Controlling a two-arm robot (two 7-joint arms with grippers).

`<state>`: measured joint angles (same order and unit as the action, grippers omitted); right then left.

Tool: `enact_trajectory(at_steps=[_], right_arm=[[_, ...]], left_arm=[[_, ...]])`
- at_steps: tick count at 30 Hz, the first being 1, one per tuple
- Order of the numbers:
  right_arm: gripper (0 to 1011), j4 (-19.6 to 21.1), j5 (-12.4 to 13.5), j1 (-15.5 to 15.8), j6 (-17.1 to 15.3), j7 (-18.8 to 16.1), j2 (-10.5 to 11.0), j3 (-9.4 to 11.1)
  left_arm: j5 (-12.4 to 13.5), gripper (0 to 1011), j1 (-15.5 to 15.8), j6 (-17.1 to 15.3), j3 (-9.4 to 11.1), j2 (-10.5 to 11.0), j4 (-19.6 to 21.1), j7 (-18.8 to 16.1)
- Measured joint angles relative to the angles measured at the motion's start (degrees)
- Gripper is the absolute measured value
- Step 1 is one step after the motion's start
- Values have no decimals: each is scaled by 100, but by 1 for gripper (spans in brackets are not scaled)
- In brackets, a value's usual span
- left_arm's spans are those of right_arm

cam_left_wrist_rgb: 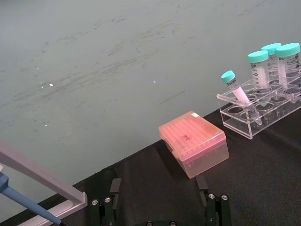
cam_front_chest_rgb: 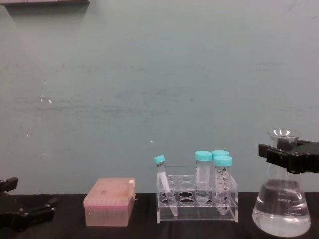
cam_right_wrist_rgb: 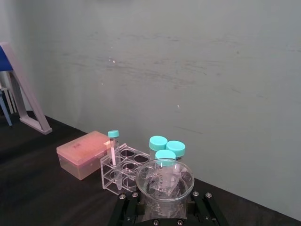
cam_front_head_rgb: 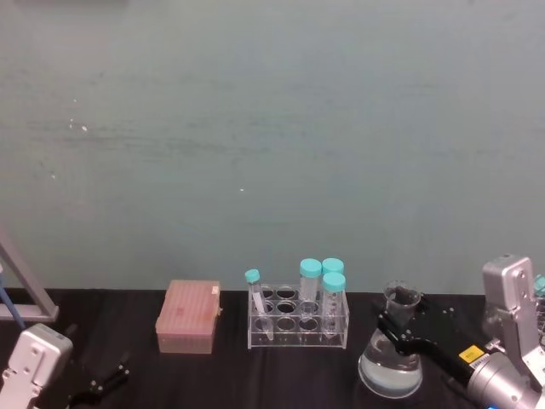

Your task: Pick up the beaker with the right gripper, shake it three times, and then put it down.

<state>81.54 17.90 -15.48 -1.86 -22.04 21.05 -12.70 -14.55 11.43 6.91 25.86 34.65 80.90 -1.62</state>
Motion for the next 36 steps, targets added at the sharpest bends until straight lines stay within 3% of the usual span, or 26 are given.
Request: enact_trajectory(at_steps=[29, 30, 32, 33, 34, 36], right_arm=[[457, -6, 54, 0, 10, 1, -13, 13], [457, -13, 151, 9, -7, -26, -32, 46], [457, -33, 635, 65, -176, -162, -157, 206], [457, -46, 1123, 104, -433, -254, -303, 383], [457, -46, 1123, 104, -433, -254, -303, 383], [457, -76, 2056, 170, -1064, -298, -656, 776]], left_arm=[[0, 1000, 0, 0, 0, 0, 0, 0], [0, 1000, 0, 0, 0, 0, 0, 0], [0, 1000, 0, 0, 0, 0, 0, 0], [0, 1000, 0, 0, 0, 0, 0, 0], [0, 1000, 0, 0, 0, 0, 0, 0], [0, 1000, 0, 0, 0, 0, 0, 0]])
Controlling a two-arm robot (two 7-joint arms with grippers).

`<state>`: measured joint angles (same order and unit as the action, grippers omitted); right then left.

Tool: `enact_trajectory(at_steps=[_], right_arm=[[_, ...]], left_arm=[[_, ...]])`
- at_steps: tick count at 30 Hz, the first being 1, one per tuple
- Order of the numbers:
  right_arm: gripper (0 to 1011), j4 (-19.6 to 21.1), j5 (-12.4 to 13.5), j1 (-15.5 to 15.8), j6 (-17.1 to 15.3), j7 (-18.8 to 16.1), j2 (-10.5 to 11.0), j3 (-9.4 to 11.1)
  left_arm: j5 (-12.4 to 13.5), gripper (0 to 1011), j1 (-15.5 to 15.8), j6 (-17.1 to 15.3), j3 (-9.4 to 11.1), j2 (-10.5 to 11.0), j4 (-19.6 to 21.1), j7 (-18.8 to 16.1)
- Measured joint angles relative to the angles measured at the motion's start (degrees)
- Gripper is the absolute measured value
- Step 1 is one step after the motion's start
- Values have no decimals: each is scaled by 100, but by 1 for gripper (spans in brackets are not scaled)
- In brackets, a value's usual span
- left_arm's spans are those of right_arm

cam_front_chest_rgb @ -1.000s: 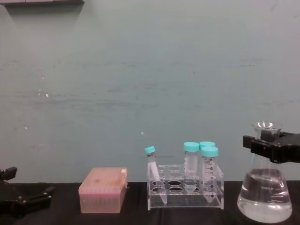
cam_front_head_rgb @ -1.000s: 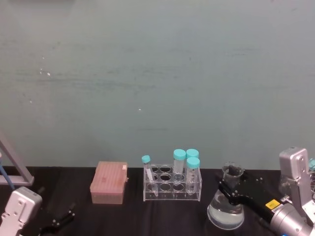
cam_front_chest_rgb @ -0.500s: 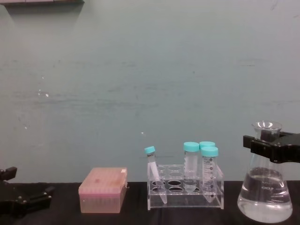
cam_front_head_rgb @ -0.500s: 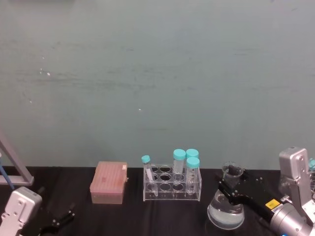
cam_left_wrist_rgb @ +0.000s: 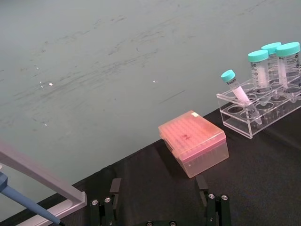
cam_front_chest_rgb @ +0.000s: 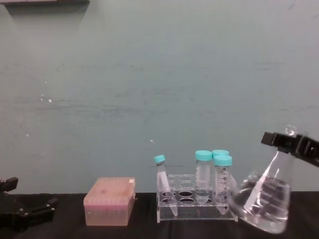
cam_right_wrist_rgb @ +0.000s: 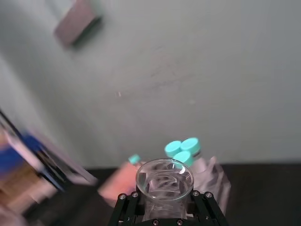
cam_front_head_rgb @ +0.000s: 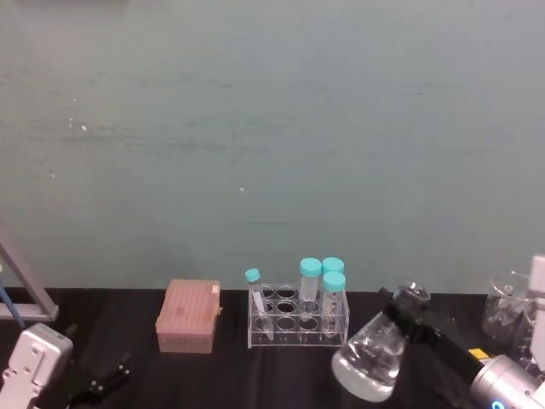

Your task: Pick up the beaker with the right gripper, shake it three times, and then put it down.

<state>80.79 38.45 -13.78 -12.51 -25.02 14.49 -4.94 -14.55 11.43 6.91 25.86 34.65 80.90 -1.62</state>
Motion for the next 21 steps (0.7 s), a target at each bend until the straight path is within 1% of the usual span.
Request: enact_trajectory(at_steps=[3, 4, 7, 8, 9, 10, 11, 12, 14, 16, 17, 20, 21], right_arm=[[457, -23, 679, 33, -516, 105, -268, 297], [457, -38, 1061, 46, -800, 218, -441, 482], [457, -53, 1515, 55, -1119, 396, -646, 698], [457, -58, 1716, 60, -1254, 477, -731, 785], [457, -58, 1716, 60, -1254, 477, -731, 785], [457, -63, 1875, 67, -1355, 551, -792, 853], [457, -65, 1981, 69, -1413, 603, -830, 886], [457, -67, 2005, 69, -1423, 619, -832, 889], [457, -67, 2002, 68, -1410, 628, -811, 871], [457, -54, 1739, 65, -1203, 573, -650, 706], [457, -32, 1430, 54, -958, 479, -478, 538], [457, 0, 790, 24, -458, 341, -184, 248], [457, 15, 308, -11, -86, 276, 43, 20]], left_arm=[[0, 1000, 0, 0, 0, 0, 0, 0], [0, 1000, 0, 0, 0, 0, 0, 0], [0, 1000, 0, 0, 0, 0, 0, 0], [0, 1000, 0, 0, 0, 0, 0, 0], [0, 1000, 0, 0, 0, 0, 0, 0], [0, 1000, 0, 0, 0, 0, 0, 0], [0, 1000, 0, 0, 0, 0, 0, 0], [0, 1000, 0, 0, 0, 0, 0, 0], [0, 1000, 0, 0, 0, 0, 0, 0], [0, 1000, 0, 0, 0, 0, 0, 0], [0, 1000, 0, 0, 0, 0, 0, 0], [0, 1000, 0, 0, 0, 0, 0, 0], [0, 1000, 0, 0, 0, 0, 0, 0]])
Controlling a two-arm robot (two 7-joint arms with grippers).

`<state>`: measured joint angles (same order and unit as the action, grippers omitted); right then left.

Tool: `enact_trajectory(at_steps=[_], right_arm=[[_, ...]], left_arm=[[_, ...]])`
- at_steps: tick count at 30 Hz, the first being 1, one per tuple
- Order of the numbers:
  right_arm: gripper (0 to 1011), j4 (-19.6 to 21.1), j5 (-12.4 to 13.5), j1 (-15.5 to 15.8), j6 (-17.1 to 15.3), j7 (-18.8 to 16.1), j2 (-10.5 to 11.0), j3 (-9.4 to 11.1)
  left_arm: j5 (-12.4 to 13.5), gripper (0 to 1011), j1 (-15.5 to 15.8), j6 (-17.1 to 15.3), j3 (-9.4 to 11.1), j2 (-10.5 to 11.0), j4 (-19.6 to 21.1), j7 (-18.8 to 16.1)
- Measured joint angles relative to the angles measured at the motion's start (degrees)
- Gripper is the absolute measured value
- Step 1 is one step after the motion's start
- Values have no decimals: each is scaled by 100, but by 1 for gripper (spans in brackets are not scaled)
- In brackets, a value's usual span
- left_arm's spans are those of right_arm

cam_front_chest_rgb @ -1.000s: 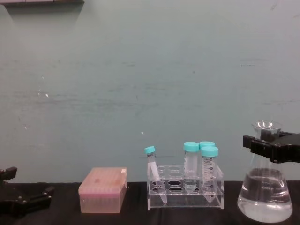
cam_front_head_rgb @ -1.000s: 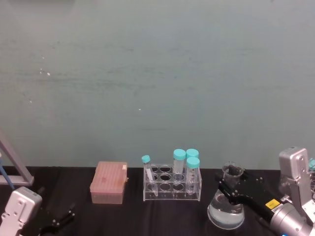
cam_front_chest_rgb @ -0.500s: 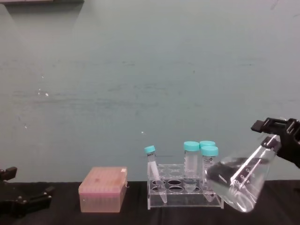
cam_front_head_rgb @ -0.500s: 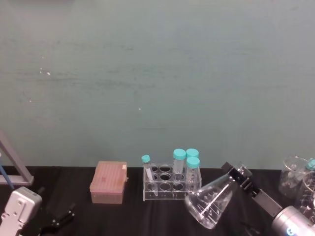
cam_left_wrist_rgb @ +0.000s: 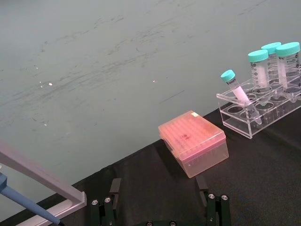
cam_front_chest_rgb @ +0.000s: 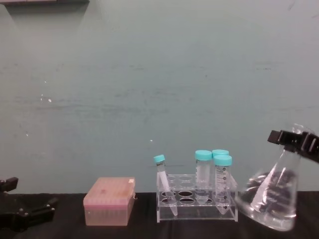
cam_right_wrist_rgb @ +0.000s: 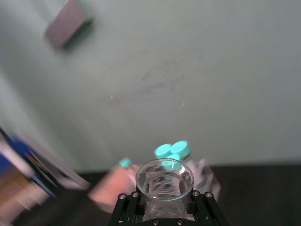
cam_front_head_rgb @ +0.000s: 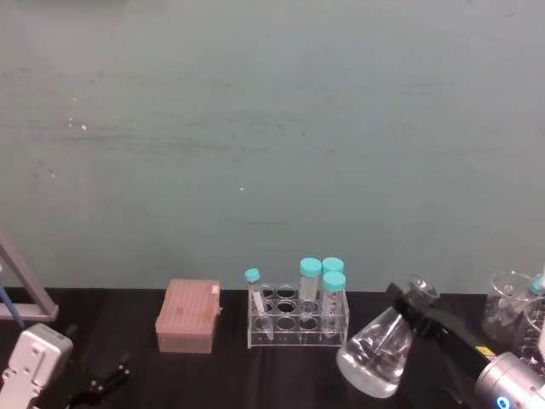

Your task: Pick up the beaker with the right gripper, shake it three times, and then put it down.

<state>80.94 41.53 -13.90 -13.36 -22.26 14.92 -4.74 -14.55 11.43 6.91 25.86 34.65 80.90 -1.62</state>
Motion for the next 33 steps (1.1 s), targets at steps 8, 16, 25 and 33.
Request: enact_trajectory(at_steps=[8, 16, 25, 33], right_arm=[[457, 59, -2888, -249, 1780, 328, 1071, -1074], [457, 143, -5217, -403, 2354, 1057, 1630, -1652], [457, 157, -4990, -330, 2344, 863, 1500, -1466], [457, 161, -3139, -103, 1780, 81, 885, -825]], left_arm=[[0, 1000, 0, 0, 0, 0, 0, 0], [0, 1000, 0, 0, 0, 0, 0, 0], [0, 1000, 0, 0, 0, 0, 0, 0], [0, 1000, 0, 0, 0, 0, 0, 0]])
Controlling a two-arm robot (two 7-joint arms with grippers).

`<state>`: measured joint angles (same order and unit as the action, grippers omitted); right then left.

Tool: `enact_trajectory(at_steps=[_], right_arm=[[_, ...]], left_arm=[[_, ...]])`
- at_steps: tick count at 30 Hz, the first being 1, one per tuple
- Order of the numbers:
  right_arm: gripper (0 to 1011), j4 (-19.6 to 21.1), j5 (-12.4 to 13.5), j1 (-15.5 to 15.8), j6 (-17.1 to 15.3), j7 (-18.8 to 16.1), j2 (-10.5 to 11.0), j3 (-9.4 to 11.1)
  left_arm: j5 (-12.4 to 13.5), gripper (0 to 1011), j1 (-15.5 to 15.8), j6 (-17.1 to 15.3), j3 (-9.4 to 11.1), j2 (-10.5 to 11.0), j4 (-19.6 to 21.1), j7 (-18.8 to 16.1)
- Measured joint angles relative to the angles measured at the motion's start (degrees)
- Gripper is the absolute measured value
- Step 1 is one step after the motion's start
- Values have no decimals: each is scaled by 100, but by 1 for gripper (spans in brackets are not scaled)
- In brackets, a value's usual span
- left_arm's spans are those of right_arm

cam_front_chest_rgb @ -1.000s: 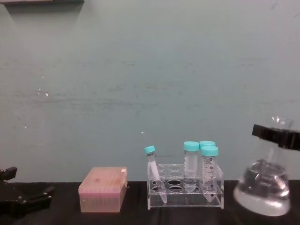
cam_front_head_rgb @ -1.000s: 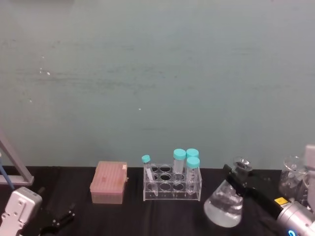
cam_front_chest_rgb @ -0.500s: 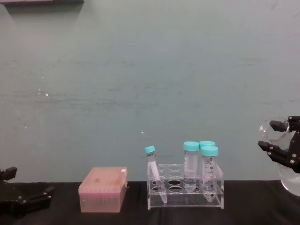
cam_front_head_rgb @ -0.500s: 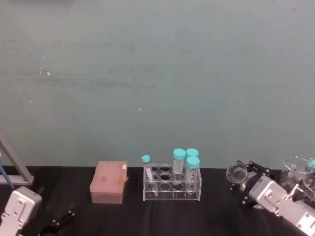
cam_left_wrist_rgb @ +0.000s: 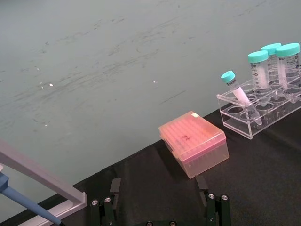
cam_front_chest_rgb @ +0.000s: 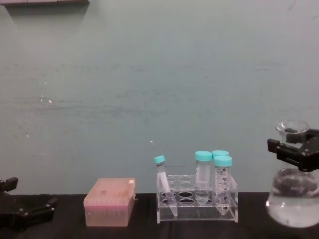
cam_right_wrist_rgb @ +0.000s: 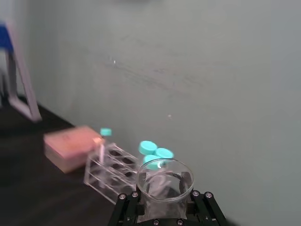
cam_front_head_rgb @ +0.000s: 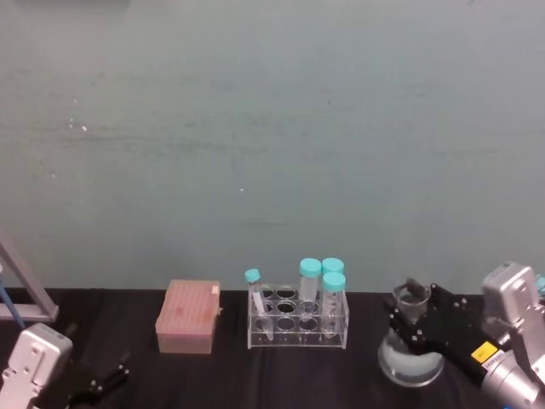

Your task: Pick up the beaker with the right gripper, shake it three times, and then put it down.

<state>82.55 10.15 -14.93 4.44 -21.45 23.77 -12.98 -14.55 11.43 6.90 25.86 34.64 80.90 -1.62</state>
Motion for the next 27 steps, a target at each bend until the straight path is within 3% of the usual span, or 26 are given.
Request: enact_trajectory(at_steps=[2, 5, 13, 27], right_arm=[[457, 2, 395, 47, -234, -114, -136, 122], [457, 12, 655, 89, -454, -145, -218, 173], [457, 67, 742, 140, -748, 56, -220, 159], [457, 86, 760, 148, -776, 115, -215, 156]], left_arm=[[0, 1000, 0, 0, 0, 0, 0, 0], [0, 1000, 0, 0, 0, 0, 0, 0], [0, 1000, 0, 0, 0, 0, 0, 0], [0, 1000, 0, 0, 0, 0, 0, 0]])
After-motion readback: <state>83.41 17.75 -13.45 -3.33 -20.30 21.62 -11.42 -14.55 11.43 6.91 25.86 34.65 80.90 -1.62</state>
